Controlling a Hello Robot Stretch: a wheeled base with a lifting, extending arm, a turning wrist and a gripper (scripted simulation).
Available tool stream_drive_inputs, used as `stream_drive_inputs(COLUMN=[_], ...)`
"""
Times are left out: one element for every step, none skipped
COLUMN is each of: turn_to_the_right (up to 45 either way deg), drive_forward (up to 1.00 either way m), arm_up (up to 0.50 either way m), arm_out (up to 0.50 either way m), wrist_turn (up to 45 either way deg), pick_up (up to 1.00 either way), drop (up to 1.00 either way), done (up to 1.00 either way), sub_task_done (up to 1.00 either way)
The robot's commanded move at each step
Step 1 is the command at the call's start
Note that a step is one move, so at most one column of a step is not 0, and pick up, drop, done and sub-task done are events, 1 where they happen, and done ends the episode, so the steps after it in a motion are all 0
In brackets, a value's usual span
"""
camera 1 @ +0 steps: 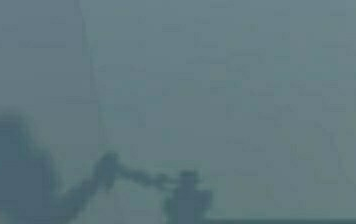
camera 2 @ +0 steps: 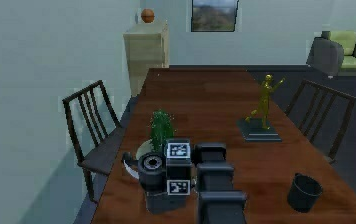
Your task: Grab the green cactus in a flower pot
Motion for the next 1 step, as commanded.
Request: stream_drive_inputs(turn_to_the_right=[0.0], drive_forward=[0.00], arm_up=[0.00], arm_out=[0.00], wrist_turn=[0.0], pick_up=[0.00], drop=[0.00], done=[1.00], sub_task_done=[0.00])
